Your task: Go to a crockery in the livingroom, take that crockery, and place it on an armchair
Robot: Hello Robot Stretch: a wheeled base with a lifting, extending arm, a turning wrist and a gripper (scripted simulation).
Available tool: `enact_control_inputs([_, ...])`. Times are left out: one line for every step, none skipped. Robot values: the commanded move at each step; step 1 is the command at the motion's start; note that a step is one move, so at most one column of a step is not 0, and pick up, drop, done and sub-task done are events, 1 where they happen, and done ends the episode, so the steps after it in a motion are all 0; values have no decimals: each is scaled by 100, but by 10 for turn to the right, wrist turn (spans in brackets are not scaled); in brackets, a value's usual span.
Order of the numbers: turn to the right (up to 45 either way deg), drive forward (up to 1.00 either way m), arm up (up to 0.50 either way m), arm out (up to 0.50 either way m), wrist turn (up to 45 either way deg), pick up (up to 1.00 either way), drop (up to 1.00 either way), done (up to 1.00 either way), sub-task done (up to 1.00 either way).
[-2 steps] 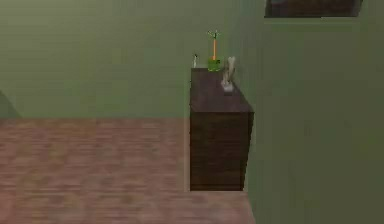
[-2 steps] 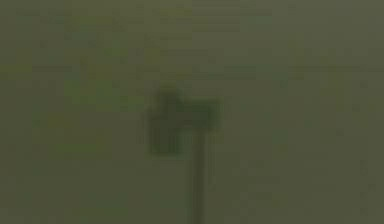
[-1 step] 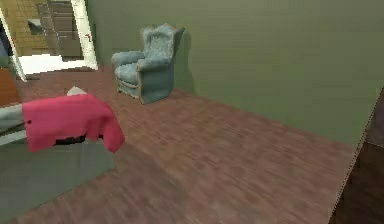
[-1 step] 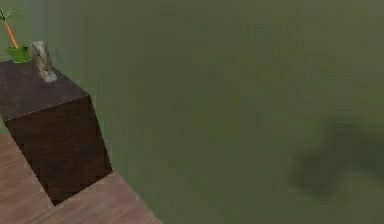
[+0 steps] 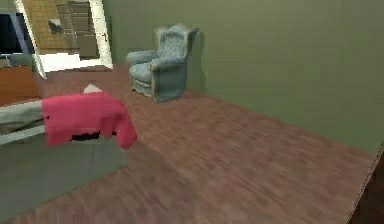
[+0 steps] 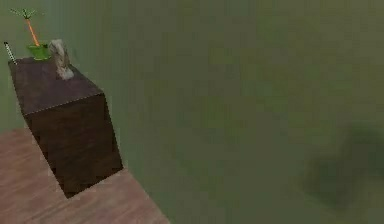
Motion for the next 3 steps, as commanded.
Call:
enact_control_inputs([0, 100, 0, 0, 0, 0, 0, 0, 0])
enact_control_inputs([0, 80, 0, 0, 0, 0, 0, 0, 0])
enact_control_inputs([-390, 0, 0, 0, 0, 0, 0, 0, 0])
